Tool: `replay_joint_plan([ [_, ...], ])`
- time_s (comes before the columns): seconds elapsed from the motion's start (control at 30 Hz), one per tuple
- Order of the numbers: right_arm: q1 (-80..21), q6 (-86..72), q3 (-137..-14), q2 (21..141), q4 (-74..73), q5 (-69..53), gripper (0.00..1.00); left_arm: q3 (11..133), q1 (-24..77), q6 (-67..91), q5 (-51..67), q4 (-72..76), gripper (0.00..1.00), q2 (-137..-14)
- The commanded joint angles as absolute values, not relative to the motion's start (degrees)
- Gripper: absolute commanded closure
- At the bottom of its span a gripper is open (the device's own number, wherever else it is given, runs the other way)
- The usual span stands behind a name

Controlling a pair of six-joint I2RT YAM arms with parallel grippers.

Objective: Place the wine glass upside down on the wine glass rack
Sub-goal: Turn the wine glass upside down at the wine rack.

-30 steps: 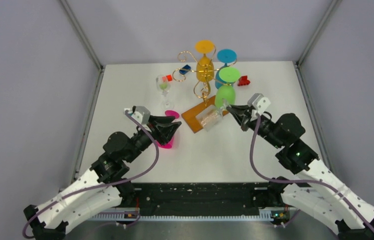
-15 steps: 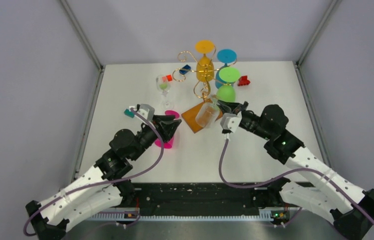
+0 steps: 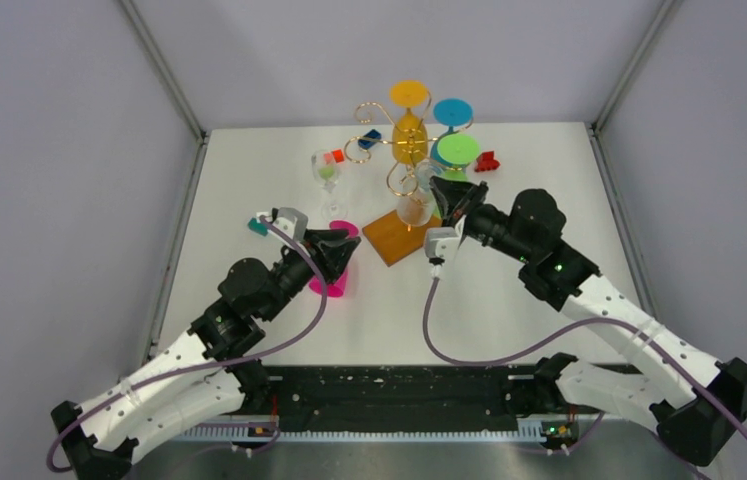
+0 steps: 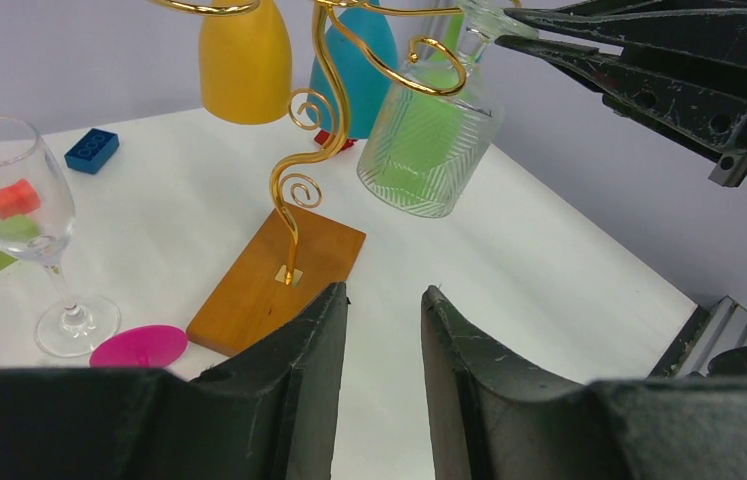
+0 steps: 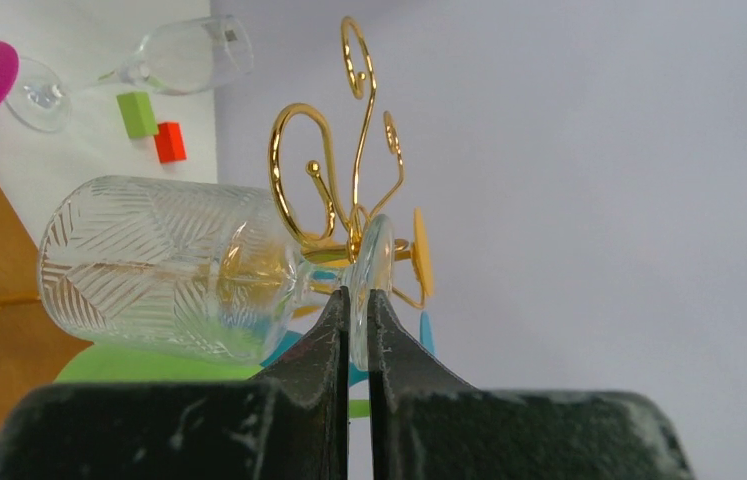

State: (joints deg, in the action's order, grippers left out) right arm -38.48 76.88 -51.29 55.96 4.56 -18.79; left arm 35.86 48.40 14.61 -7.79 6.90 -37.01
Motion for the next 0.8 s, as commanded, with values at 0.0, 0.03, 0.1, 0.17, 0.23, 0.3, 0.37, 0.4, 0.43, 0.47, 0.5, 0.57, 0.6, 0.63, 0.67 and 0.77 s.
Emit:
replay_joint_plan([
  [0.0,-38.93,84.18,-56.47,57.30,6.77,-17.03,1.00,35.73,48.16,13.80,-8.60,10.01,0.62,-36.83],
  [0.03,-38.94,84.61,-56.97,57.72,6.69,-16.97,1.00,35.72,48.18,13.75,-8.60,9.96,0.62,-36.76],
  [0.1,-38.94,85.28,-57.77,58.89,6.71,-17.20,1.00,35.63,48.16,13.63,-8.63,10.14,0.62,-36.76],
  [0.17,-38.93,85.86,-58.44,59.96,7.10,-17.16,1.00,35.76,48.19,13.54,-8.60,10.15,0.62,-36.80],
  [0.23,-38.89,86.50,-59.24,60.85,7.04,-17.25,1.00,35.57,48.17,13.54,-8.53,10.19,0.62,-36.78],
  [0.3,-38.89,86.97,-59.84,61.57,7.16,-17.27,1.00,35.39,48.21,13.60,-8.57,10.19,0.62,-36.55],
  [0.37,-38.94,87.38,-60.55,62.36,7.17,-17.50,1.00,35.17,48.16,13.62,-8.73,10.09,0.62,-36.23],
  [0.4,-38.94,87.55,-60.87,62.74,7.09,-17.54,1.00,35.06,48.18,13.55,-8.90,10.14,0.62,-36.13],
  [0.43,-38.94,87.76,-61.19,63.06,6.99,-17.52,1.00,34.95,48.22,13.54,-9.08,10.10,0.62,-35.99],
  [0.47,-38.94,87.94,-61.46,63.41,6.99,-17.49,1.00,34.97,48.17,13.47,-9.20,10.04,0.62,-35.84],
  [0.5,-38.94,88.14,-61.72,63.81,6.81,-17.49,1.00,34.96,48.16,13.45,-9.27,10.00,0.62,-35.80],
  [0.57,-38.94,88.33,-62.20,64.30,6.45,-17.68,1.00,34.89,48.16,13.29,-9.32,9.81,0.62,-35.64],
  [0.6,-38.94,88.33,-62.41,64.43,6.38,-17.93,1.00,34.93,48.16,13.22,-9.37,9.67,0.63,-35.53],
  [0.63,-38.94,88.33,-62.50,64.50,6.41,-18.19,1.00,34.91,48.16,13.10,-9.44,9.67,0.62,-35.46],
  [0.67,-38.91,88.33,-62.57,64.62,6.34,-18.53,1.00,34.93,48.16,13.03,-9.53,9.58,0.63,-35.44],
  [0.77,-38.93,88.41,-63.19,65.22,5.84,-19.46,1.00,34.83,48.17,12.88,-9.57,9.41,0.63,-35.38],
])
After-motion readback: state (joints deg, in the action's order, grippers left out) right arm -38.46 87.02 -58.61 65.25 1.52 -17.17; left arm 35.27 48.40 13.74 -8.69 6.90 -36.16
